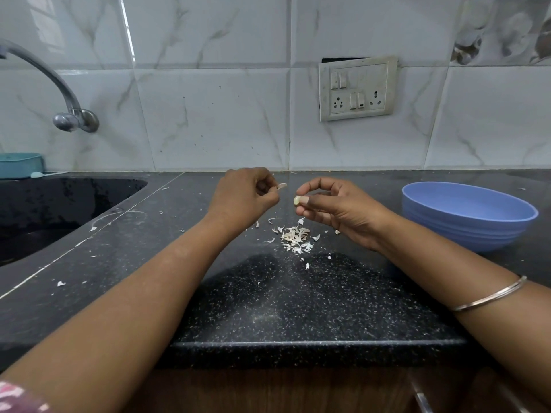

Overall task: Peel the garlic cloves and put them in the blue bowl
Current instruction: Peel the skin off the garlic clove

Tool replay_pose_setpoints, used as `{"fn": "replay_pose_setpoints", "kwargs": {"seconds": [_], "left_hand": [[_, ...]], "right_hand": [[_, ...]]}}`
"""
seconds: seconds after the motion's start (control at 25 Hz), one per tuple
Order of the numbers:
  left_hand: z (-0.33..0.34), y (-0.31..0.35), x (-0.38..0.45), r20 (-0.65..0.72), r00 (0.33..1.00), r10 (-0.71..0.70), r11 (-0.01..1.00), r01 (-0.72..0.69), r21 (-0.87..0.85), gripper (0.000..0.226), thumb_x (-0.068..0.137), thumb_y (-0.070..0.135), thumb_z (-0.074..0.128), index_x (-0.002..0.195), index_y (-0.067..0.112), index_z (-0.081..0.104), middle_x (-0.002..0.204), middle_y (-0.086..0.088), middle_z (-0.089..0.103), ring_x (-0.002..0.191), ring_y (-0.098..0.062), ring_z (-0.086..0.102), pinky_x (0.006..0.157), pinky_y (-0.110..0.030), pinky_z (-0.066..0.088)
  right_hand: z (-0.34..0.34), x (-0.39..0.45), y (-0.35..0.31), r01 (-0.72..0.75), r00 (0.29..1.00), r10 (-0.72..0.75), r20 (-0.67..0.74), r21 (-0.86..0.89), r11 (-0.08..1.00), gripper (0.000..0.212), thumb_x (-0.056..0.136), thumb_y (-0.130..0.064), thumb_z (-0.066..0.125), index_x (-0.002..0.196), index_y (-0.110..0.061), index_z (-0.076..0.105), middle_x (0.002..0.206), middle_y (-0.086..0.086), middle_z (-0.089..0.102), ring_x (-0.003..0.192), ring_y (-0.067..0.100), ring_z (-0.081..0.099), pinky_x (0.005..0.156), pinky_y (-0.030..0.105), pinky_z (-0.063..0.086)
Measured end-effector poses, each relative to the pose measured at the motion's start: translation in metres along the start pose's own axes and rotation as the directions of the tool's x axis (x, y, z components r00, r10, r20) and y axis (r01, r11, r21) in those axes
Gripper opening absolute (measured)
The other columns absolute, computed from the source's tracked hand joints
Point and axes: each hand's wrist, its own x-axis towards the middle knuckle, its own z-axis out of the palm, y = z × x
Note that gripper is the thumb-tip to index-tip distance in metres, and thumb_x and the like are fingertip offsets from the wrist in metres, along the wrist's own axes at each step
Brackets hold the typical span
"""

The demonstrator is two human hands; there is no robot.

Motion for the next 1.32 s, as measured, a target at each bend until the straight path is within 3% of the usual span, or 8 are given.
{"fn": "replay_pose_setpoints", "kwargs": {"seconds": [0.24,0.4,0.6,0.76,0.92,1.0,1.16,1.32], "left_hand": [[0.009,0.0,-0.001,0.211,0.978,0.002,1.0,-0.005,0.016,0.015,0.086,0.029,0.059,0.083,0.018,0.068,0.073,0.001,0.07,0.068,-0.017,0.063,0.067,-0.031,0.05],[0.011,0.0,-0.002,0.327,0.945,0.018,0.997,-0.041,0.064,0.016,0.086,0.034,0.062,0.079,0.021,0.066,0.072,0.004,0.069,0.07,-0.015,0.065,0.066,-0.028,0.048],[0.01,0.004,-0.001,0.295,0.956,-0.002,0.992,0.039,-0.119,0.02,0.077,0.033,0.075,0.086,0.017,0.068,0.071,0.002,0.07,0.067,-0.013,0.066,0.063,-0.026,0.048],[0.009,0.01,-0.003,0.287,0.958,-0.025,0.952,0.11,-0.285,0.01,0.083,0.019,0.071,0.092,0.014,0.068,0.072,0.0,0.071,0.064,-0.006,0.068,0.051,-0.012,0.045],[0.008,0.011,-0.002,0.269,0.963,-0.018,0.935,0.112,-0.336,0.005,0.085,0.017,0.068,0.089,0.015,0.07,0.074,-0.006,0.073,0.069,-0.011,0.071,0.065,-0.025,0.054],[0.007,0.012,-0.003,0.269,0.963,-0.02,0.932,0.115,-0.342,0.007,0.086,0.017,0.067,0.09,0.013,0.071,0.073,-0.005,0.073,0.07,-0.012,0.071,0.064,-0.024,0.053],[0.007,0.013,-0.004,0.262,0.965,-0.032,0.935,0.122,-0.334,0.008,0.086,0.016,0.067,0.09,0.01,0.071,0.071,-0.002,0.072,0.069,-0.011,0.071,0.063,-0.026,0.053],[0.006,0.011,-0.003,0.255,0.966,-0.049,0.936,0.133,-0.325,0.007,0.083,0.016,0.069,0.089,0.011,0.072,0.072,-0.005,0.073,0.068,-0.01,0.071,0.068,-0.03,0.055]], "right_hand": [[-0.007,0.003,0.0,0.027,0.998,-0.025,-0.056,0.032,0.999,0.012,0.083,0.006,0.063,0.089,-0.004,0.063,0.089,0.014,0.066,0.078,0.016,0.07,0.073,0.019,0.056],[-0.008,0.004,0.002,0.041,0.998,-0.043,-0.054,-0.021,0.999,0.015,0.08,0.006,0.067,0.088,-0.005,0.064,0.091,0.01,0.068,0.083,0.015,0.068,0.079,0.021,0.056],[-0.011,0.006,0.005,0.058,0.997,-0.061,-0.036,-0.082,0.995,0.018,0.079,0.008,0.066,0.09,-0.006,0.065,0.09,0.007,0.068,0.084,0.011,0.066,0.081,0.021,0.055],[-0.012,0.007,0.005,0.041,0.997,-0.045,-0.056,-0.065,0.997,0.016,0.08,0.009,0.064,0.089,-0.003,0.066,0.089,0.009,0.068,0.085,0.014,0.066,0.082,0.021,0.055],[-0.01,0.007,0.005,0.038,0.998,-0.042,-0.052,-0.064,0.997,0.015,0.075,0.004,0.07,0.087,-0.004,0.067,0.093,0.012,0.068,0.092,0.016,0.066,0.087,0.023,0.054],[-0.01,0.006,0.005,0.042,0.998,-0.046,-0.053,-0.078,0.996,0.015,0.074,0.002,0.071,0.086,-0.005,0.066,0.097,0.014,0.067,0.094,0.018,0.065,0.088,0.023,0.054],[-0.011,0.007,0.007,0.06,0.994,-0.069,-0.079,-0.103,0.993,0.017,0.077,0.005,0.069,0.084,-0.008,0.063,0.088,0.009,0.064,0.086,0.017,0.063,0.085,0.026,0.054],[-0.011,0.007,0.006,0.049,0.99,-0.062,-0.13,-0.106,0.993,0.015,0.077,0.009,0.068,0.078,-0.005,0.064,0.078,0.007,0.065,0.075,0.014,0.064,0.074,0.02,0.057]]}}
